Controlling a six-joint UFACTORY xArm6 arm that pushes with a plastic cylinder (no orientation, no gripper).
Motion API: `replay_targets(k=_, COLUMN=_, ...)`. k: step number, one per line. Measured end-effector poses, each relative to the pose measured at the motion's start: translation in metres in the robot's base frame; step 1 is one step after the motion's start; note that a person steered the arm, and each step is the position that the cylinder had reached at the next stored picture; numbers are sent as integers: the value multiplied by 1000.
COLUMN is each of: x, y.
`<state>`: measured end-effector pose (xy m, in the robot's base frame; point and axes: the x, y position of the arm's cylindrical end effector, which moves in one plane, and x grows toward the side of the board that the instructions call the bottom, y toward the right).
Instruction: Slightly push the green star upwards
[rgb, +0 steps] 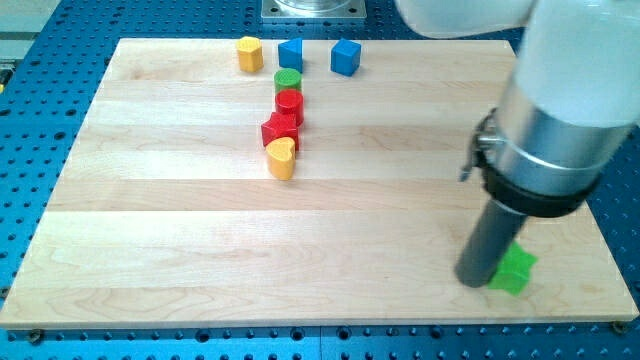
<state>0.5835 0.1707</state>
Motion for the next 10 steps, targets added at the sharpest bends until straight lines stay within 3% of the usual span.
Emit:
replay_targets(k=1, x=-3, y=53)
replay_targets(k=2, x=-9, y=43)
replay_targets(k=3, x=-62, y=-21)
replay_targets(k=4, x=-76, y=109)
replay_targets(k=5, x=-70, y=172)
replay_targets(k=6, x=-8, y=149)
replay_targets(k=7, x=23, y=132)
replay_targets(k=10, x=3, y=116)
